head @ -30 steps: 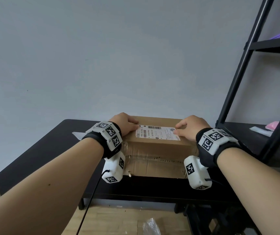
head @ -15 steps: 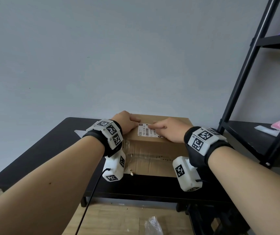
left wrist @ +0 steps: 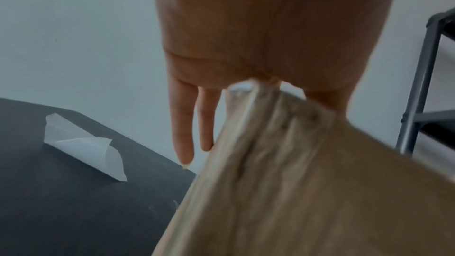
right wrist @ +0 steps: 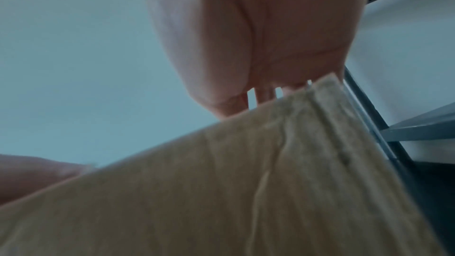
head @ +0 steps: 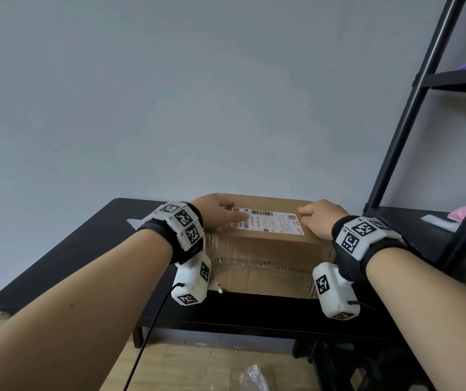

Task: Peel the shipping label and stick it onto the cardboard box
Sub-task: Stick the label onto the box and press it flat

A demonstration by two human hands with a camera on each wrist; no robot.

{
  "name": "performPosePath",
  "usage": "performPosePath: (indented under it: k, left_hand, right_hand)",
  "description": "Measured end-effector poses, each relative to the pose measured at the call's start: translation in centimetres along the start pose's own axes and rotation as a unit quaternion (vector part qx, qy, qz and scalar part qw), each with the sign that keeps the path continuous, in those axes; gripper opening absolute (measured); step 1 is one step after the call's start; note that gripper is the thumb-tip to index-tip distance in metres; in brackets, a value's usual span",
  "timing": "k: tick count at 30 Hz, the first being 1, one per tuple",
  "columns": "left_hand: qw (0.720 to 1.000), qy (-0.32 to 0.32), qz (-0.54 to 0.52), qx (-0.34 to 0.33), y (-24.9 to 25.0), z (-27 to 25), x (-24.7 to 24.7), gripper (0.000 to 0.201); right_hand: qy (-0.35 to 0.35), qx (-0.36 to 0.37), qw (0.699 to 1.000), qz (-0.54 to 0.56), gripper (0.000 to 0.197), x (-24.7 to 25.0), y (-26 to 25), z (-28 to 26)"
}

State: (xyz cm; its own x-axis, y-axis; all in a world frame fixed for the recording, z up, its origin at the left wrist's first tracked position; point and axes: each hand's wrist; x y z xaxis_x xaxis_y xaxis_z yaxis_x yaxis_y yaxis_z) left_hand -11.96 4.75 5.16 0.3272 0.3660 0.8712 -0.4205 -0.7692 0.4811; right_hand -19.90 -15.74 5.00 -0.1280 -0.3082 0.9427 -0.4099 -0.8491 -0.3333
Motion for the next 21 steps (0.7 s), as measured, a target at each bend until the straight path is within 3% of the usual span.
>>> performPosePath:
  k: [4, 7, 12, 16, 18, 20, 21]
  left_hand:
    - [0.994, -0.089, 0.066, 0.004, 0.0, -0.8, 0.5, 0.099]
    - [0.991, -0.074, 0.107, 0.015, -0.1, -0.6, 0.3, 0.114]
    - [0.998, -0.011, 0.051, 0.03, 0.2, -0.4, 0.2, 0.107]
    - [0.995, 0.067, 0.017, 0.07, -0.2, 0.7, 0.1, 0.098]
    - [0.99, 0.089, -0.003, 0.106, -0.8, 1.4, -0.1, 0.075]
    - [0.987, 0.097, -0.023, 0.129, -1.0, 1.8, 0.0, 0.035]
    - [0.985, 0.095, -0.032, 0.137, -1.1, 2.0, 0.0, 0.027]
  right_hand:
    - [0.014, -0.031, 0.999, -0.018, 0.039, 0.1, 0.1, 0.1]
    - [0.021, -0.047, 0.999, -0.018, 0.038, 0.0, 0.1, 0.4]
    - [0.024, -0.057, 0.998, -0.032, 0.017, 0.7, -0.1, 1.2]
    - [0.029, -0.049, 0.998, -0.011, 0.021, 1.4, -0.1, 1.4]
    - [0.011, -0.041, 0.999, 0.017, 0.045, 1.5, 0.2, 1.7]
    - [-0.008, -0.039, 0.998, 0.056, 0.066, 1.5, 0.6, 1.9]
    - [-0.011, -0.042, 0.997, 0.071, 0.073, 1.5, 0.8, 2.2]
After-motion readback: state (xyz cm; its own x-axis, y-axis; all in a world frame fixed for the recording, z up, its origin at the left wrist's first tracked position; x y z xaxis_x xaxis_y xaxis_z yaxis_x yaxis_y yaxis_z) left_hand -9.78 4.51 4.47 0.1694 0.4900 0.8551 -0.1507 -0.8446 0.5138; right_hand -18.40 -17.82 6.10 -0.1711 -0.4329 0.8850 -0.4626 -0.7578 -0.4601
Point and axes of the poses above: each hand's wrist, its own z-axis towards the middle knuckle, its own x-axis out of the back of the hand, y = z × x, and after that the axes turned 6 degrees about z, right-handed
